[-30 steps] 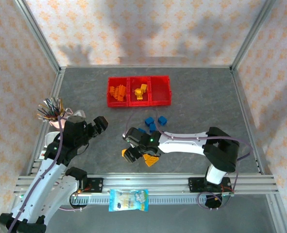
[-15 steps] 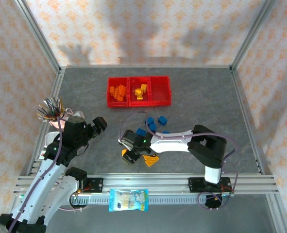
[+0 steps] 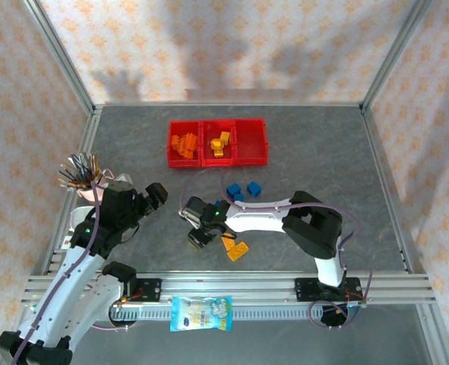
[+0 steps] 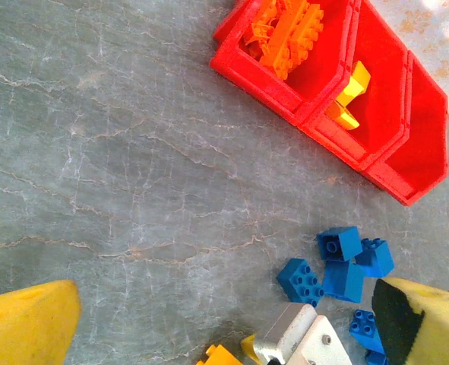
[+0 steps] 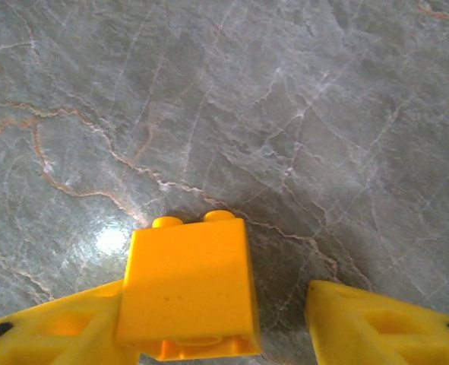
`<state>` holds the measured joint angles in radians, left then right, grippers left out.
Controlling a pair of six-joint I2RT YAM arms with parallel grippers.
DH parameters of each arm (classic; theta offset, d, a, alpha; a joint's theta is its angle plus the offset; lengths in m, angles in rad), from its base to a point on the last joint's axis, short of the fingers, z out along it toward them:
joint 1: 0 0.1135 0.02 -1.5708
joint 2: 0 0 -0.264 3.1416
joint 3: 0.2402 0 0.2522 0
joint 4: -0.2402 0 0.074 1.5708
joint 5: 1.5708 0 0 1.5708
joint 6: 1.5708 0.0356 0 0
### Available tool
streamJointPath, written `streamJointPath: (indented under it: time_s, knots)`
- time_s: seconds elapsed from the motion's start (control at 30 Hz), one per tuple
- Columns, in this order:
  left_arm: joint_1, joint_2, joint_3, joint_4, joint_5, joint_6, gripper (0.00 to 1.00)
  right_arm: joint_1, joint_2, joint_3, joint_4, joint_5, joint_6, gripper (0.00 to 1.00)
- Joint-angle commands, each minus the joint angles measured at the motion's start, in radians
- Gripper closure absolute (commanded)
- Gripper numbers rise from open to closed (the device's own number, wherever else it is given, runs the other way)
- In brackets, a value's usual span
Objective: Sort the legos into containers by color
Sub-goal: Pick up the lego from the bottom-center of the table, then place the lego in the container.
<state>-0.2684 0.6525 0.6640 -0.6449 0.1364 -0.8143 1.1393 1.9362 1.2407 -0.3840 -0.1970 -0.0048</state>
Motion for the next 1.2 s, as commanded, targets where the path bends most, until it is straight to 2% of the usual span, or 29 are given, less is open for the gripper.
streamJointPath:
  time_s: [0.0,0.27,0.5,0.67,0.9,1.07,1.17]
  knots:
    - [0.004,0.001,0.002,-0.026,-0.034,0.003,0.01,-0.008,0.04,0.034,0.059,0.011,-0.012,0.5]
    - [0.005,0.013,0.02,-0.007,-0.034,0.013,0.01,-0.025,-0.003,0.051,0.06,0.009,0.028,0.67]
    - [0.005,0.05,0.068,0.012,-0.035,0.039,0.01,-0.106,-0.082,0.122,0.002,0.03,0.083,0.67]
    - [0.004,0.096,0.098,0.071,-0.029,0.056,0.01,-0.232,-0.088,0.225,-0.036,0.054,0.153,0.67]
    - [0.005,0.216,0.14,0.186,0.021,0.079,0.01,-0.364,0.049,0.448,-0.094,0.197,0.186,0.67]
    - [0.005,0.283,0.155,0.255,0.036,0.087,0.01,-0.417,0.144,0.562,-0.048,0.213,0.213,0.65]
    - [0.005,0.318,0.169,0.285,0.044,0.091,0.01,-0.444,0.245,0.685,-0.081,0.242,0.223,0.65]
